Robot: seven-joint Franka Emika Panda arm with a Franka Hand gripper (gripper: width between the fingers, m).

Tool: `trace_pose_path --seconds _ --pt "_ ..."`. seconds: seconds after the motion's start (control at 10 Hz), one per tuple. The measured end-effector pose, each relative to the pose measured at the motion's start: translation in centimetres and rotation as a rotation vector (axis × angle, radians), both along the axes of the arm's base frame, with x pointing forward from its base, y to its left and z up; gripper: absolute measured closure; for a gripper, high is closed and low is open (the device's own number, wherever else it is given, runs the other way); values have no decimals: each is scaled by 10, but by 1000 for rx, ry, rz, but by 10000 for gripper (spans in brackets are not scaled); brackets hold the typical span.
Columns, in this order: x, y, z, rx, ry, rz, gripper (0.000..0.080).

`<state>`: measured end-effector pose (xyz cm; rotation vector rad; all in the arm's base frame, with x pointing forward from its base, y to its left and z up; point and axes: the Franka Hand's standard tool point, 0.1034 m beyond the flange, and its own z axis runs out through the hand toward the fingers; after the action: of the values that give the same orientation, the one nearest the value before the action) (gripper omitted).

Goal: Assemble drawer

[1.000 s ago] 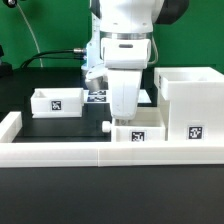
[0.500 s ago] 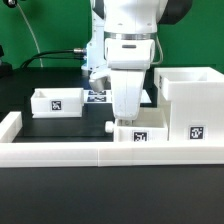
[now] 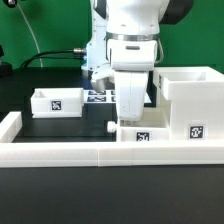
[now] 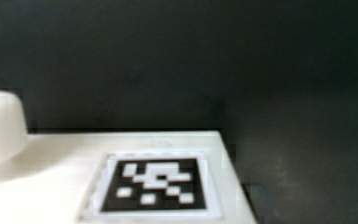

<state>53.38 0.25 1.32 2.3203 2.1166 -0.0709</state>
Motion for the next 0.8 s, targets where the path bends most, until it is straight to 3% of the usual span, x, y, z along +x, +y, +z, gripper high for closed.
trace_pose_path --seconds 0.8 --pt "1 -5 -1 5 -24 25 757"
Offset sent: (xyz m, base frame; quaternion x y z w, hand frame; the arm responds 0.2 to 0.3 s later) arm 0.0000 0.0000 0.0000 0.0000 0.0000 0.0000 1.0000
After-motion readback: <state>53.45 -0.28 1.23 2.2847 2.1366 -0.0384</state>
